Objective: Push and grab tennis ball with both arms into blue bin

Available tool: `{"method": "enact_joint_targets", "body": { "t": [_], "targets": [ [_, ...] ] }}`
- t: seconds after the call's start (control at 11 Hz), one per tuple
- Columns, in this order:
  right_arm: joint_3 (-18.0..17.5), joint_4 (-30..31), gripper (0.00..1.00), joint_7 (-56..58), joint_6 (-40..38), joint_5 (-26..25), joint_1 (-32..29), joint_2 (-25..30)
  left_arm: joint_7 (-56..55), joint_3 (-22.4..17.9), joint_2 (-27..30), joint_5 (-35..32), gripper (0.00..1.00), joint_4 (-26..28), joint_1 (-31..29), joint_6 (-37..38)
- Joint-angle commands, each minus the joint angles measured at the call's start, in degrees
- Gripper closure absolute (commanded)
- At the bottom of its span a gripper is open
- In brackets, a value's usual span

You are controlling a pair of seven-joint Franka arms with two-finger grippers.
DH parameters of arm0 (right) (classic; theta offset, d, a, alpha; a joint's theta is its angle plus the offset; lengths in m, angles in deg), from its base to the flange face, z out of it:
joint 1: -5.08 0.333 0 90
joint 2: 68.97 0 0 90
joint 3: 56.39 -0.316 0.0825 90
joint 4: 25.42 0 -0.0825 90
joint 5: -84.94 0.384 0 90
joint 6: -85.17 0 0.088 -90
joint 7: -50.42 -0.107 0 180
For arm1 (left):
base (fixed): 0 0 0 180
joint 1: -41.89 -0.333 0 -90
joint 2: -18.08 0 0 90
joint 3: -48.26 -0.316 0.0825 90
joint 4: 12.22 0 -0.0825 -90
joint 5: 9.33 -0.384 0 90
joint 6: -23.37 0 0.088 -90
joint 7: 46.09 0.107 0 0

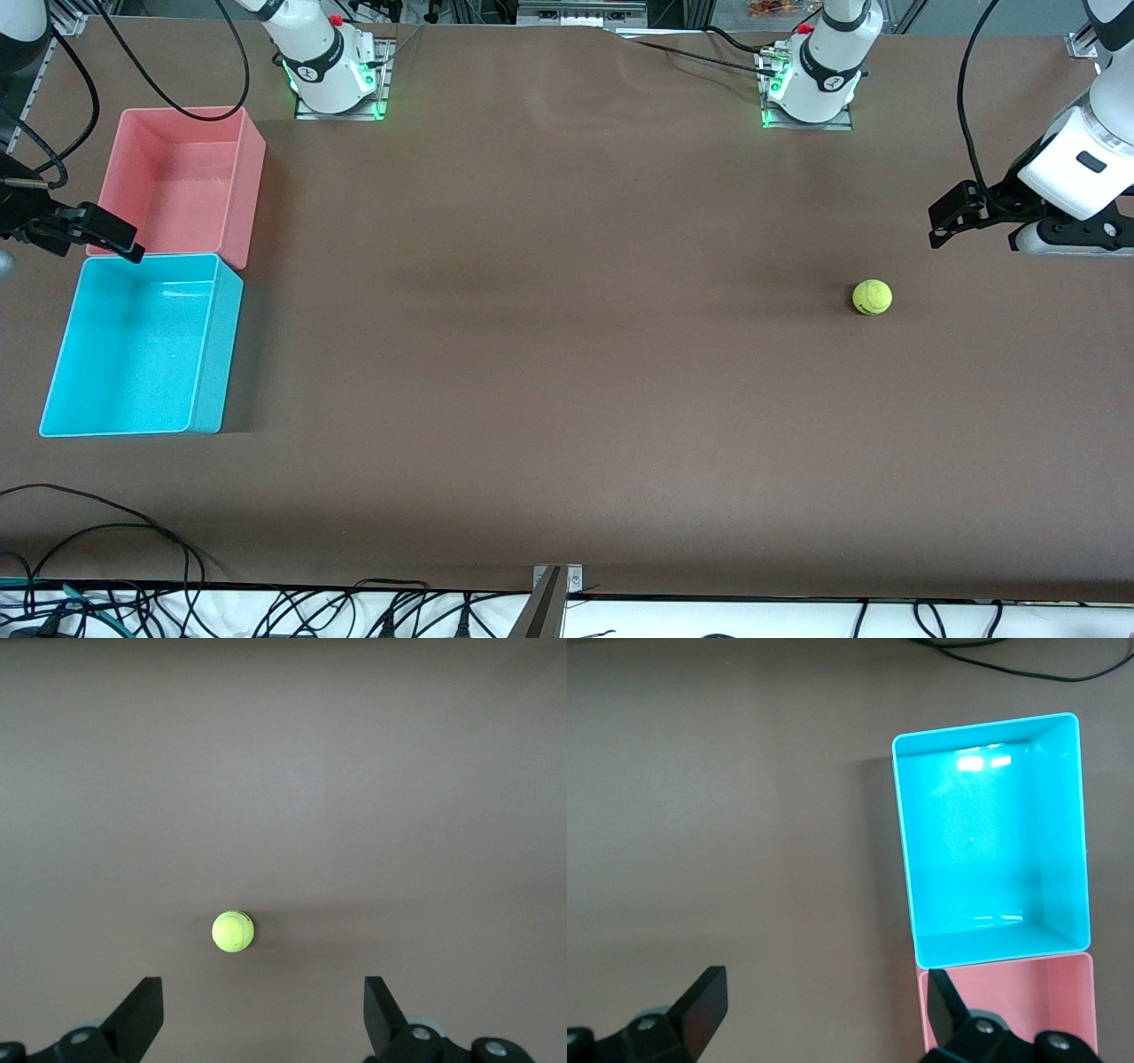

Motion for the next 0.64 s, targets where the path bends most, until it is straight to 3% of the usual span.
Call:
{"method": "enact_joint_targets", "body": {
  "t": [0.0,0.55],
  "targets": [
    [-0.1,-1.0,0.00,0.4,-0.3,0.1,0.0,-0.1,1.3,0.3,-0.9,-0.4,0.00,-1.8,-0.4,1.4],
    [0.0,-1.0,0.00,0.0,-0.3,0.1,0.0,-0.1,1.3,0.2,-1.2,-0.4,0.00,-1.8,-0.5,1.4]
  ]
}}
